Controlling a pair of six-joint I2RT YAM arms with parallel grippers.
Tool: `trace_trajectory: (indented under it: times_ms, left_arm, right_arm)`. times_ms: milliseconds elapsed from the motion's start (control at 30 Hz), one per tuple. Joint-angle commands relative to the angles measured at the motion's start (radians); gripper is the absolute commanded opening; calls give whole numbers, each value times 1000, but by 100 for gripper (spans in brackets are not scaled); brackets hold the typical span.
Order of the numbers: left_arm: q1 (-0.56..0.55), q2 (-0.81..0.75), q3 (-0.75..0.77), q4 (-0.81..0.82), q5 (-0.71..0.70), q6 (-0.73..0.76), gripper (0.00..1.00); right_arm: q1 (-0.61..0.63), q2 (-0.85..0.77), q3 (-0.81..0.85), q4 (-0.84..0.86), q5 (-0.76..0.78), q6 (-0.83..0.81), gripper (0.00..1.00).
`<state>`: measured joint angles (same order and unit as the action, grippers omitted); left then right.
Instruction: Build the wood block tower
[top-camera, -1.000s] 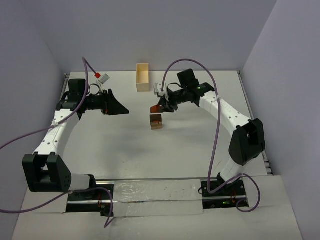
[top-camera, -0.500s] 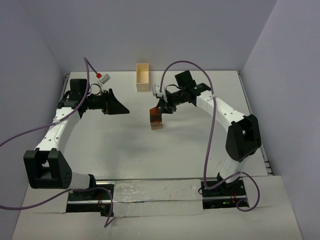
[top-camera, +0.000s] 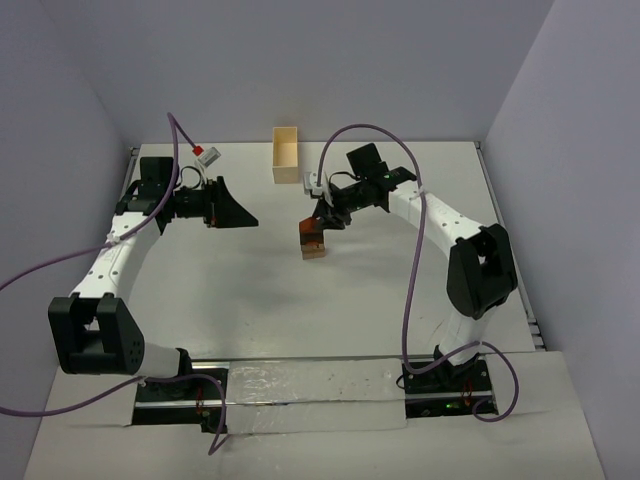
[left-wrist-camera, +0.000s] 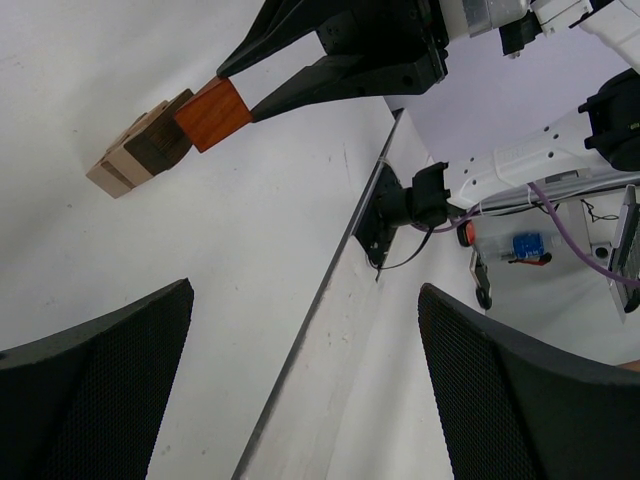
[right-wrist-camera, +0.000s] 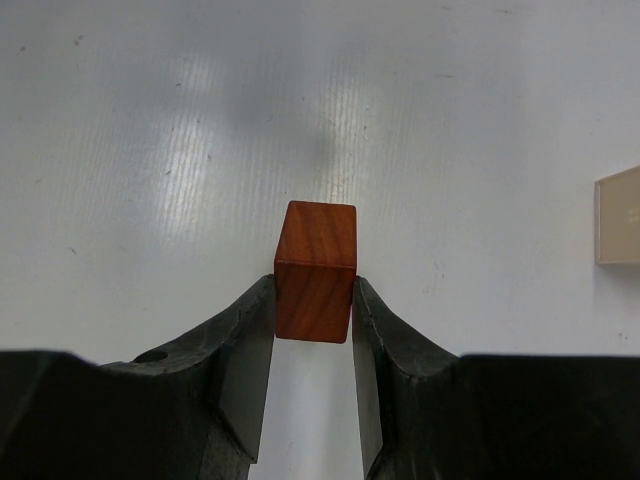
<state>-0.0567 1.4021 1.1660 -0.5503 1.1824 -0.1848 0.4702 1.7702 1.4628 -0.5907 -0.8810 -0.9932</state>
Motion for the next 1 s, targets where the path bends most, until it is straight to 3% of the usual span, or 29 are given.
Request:
trace_trajectory:
  times_ms: [0,967]
  left_arm:
    - [8,8,50,-8,34,34,99]
    - [14,29,47,-20,46,45,99]
  right_arm:
    - [-7,18,-1,28,-16,-19,0]
    - [-19,61,-7,53,10,-16,5]
